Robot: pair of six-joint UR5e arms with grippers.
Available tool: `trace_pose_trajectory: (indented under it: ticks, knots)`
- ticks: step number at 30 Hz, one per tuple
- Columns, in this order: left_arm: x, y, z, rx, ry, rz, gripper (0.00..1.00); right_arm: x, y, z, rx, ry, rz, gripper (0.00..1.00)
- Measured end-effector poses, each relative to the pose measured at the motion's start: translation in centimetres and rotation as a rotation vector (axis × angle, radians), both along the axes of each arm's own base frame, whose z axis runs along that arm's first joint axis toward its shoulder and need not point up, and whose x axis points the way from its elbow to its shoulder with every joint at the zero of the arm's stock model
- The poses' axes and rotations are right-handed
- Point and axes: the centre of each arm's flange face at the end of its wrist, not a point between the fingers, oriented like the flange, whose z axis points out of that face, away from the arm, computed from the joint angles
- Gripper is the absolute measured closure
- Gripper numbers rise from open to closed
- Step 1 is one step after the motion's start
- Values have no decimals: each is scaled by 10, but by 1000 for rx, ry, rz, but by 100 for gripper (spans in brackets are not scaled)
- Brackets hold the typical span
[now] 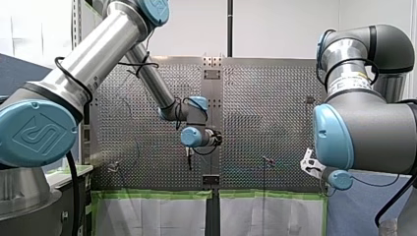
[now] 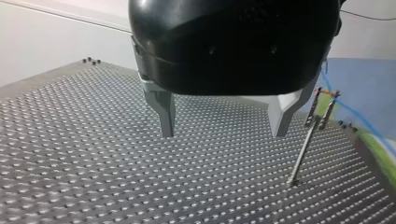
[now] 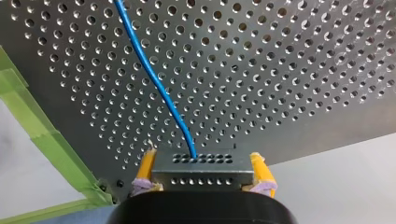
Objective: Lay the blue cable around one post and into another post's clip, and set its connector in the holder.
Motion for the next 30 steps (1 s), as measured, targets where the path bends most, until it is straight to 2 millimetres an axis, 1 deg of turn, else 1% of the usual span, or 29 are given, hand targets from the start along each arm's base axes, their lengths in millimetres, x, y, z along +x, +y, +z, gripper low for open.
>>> trace_pose_trajectory:
  ticks: [9, 12, 23, 30]
  knots:
    - [13, 37, 24, -21, -67, 23, 0, 3, 1, -1, 0, -1, 9, 100]
    - [15, 47, 31, -32, -88, 42, 0, 5, 1, -1, 0, -1, 17, 100]
    - [0, 66, 56, -50, -168, 94, 0, 7, 2, -2, 3, -8, 24, 100]
    - [-15, 82, 76, -67, -237, 131, 0, 9, 3, -2, 5, -11, 27, 100]
